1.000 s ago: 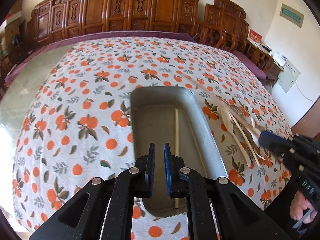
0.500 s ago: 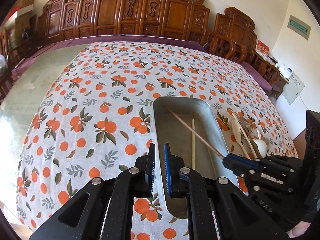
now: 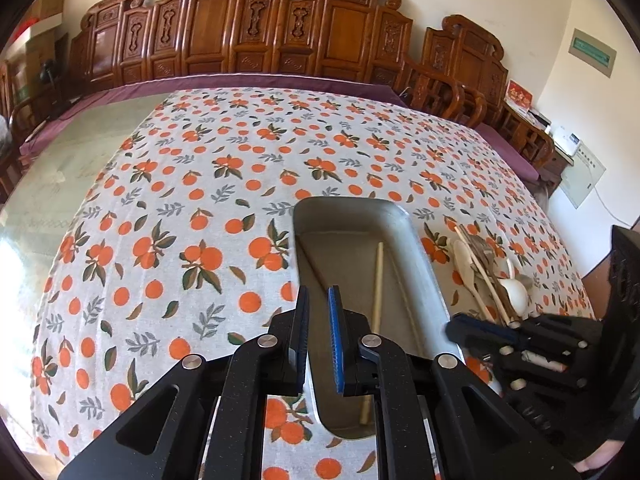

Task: Organize utensils
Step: 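Lower the chopstick into the grey tray and open the right tool, then grasp another wooden chopstick from the utensil pile with the right tool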

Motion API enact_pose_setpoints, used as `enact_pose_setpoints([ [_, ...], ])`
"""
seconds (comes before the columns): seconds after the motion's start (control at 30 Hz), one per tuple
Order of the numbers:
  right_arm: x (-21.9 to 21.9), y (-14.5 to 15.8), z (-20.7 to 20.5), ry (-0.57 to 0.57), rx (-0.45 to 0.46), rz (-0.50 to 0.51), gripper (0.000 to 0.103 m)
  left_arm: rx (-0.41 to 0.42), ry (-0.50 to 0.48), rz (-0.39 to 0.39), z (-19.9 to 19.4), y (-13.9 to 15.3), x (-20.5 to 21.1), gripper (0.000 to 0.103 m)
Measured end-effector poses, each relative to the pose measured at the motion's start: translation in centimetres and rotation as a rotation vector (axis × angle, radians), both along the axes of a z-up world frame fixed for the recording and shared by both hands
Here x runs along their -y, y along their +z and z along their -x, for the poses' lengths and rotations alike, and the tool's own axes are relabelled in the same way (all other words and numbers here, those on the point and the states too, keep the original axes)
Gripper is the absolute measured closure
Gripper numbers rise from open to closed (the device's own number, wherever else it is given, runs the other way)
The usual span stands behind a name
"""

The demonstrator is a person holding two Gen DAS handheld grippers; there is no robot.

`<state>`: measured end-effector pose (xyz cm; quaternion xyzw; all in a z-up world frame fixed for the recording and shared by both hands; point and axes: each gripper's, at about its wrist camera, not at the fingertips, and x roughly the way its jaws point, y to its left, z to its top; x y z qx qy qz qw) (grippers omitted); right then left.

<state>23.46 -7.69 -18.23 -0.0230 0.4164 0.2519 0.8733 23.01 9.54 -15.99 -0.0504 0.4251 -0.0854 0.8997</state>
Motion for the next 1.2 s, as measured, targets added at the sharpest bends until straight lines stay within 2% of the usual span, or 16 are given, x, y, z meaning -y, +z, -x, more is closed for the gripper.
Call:
enact_pose_setpoints([
  [0.17, 4.5, 1.6, 0.7, -0.044, 0.062, 0.033, 0.096, 0.016, -0.030, -0.001, 0.3, 0.4, 1.8, 0.084],
  [0.3, 8.5, 2.2, 0.4, -0.095, 0.089, 0.059, 0.096, 0.030, -0.053, -0.005, 0.3, 0.8, 3.3, 0.066],
  [0.5, 12.8, 1.2, -0.1, -0.154, 0.082, 0.084, 0.096, 0.040, -0.086, -0.018, 0.6, 1.0, 5.9, 0.040],
  [0.63, 14.1, -0.1, -0.3, -0.162, 0.062, 0.100, 0.096, 0.046, -0.114, -0.022, 0.9, 1.1, 7.9, 0.033],
  [1.0, 12.7, -4.2, -1.4, -0.098, 0.002, 0.100, 0.093, 0.032, -0.133, -0.035, 1.0, 0.4, 10.7, 0.032],
  [1.2, 12.3, -6.1, -2.2, -0.101, -0.052, 0.113, 0.093, 0.025, -0.140, -0.051, 1.0, 0.1, 11.5, 0.032],
])
